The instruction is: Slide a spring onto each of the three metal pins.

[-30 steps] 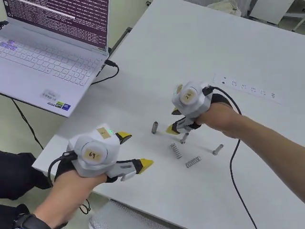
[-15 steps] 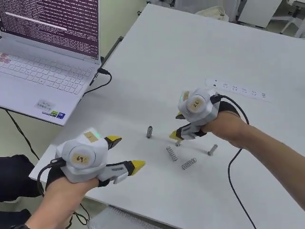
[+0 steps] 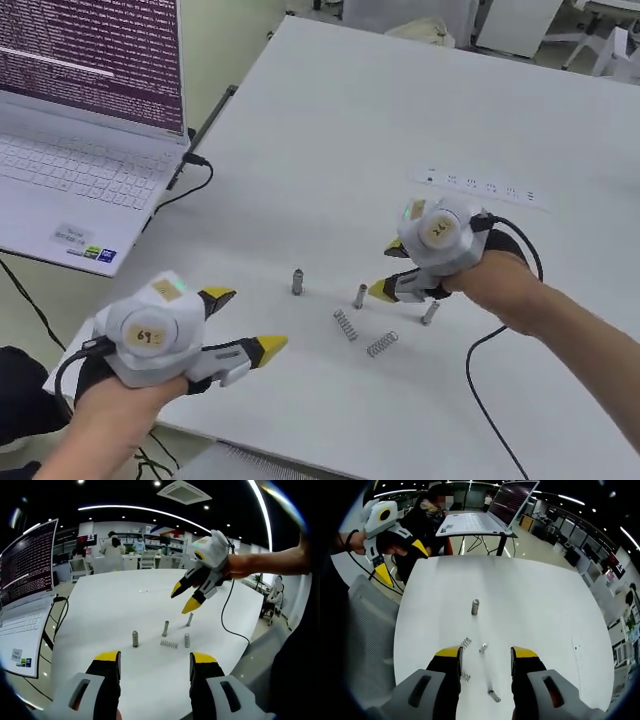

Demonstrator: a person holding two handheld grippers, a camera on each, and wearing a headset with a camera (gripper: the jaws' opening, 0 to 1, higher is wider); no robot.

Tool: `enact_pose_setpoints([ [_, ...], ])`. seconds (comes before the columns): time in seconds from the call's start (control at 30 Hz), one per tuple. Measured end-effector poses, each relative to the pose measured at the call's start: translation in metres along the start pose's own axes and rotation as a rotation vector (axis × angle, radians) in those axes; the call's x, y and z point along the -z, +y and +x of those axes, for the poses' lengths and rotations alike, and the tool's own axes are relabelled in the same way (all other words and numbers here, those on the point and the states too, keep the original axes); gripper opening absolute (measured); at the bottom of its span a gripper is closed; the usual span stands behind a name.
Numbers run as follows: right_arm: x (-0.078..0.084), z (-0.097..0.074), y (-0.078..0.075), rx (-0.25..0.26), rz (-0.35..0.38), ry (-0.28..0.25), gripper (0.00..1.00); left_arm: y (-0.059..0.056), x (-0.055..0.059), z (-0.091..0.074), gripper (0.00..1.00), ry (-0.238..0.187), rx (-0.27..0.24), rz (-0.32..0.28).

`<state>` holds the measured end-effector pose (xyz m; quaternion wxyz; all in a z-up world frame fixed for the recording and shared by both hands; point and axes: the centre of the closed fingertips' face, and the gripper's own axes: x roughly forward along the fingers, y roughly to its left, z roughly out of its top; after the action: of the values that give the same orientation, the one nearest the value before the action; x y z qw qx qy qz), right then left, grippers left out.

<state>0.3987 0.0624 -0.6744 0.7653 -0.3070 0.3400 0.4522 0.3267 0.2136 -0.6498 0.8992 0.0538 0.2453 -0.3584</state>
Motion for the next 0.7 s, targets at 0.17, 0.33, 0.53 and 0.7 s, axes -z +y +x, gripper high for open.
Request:
enact_pose_setpoints([
  [0.17, 0.005, -0.015, -0.004, 0.042, 0.041, -0.034, 0.37, 0.0, -0.001, 0.001, 0.51, 0.003, 0.001, 0.007],
  [0.33, 0.014, -0.027, -0.004, 0.067, 0.072, -0.057, 0.38, 0.0, -0.003, 0.002, 0.51, 0.004, 0.005, 0.012],
  [0.53, 0.024, -0.04, -0.004, 0.095, 0.134, -0.084, 0.39, -0.001, -0.004, 0.003, 0.51, 0.009, 0.009, 0.019],
  [0.7, 0.035, -0.048, 0.0, 0.116, 0.164, -0.1, 0.4, -0.002, -0.006, 0.005, 0.51, 0.012, 0.017, 0.029],
])
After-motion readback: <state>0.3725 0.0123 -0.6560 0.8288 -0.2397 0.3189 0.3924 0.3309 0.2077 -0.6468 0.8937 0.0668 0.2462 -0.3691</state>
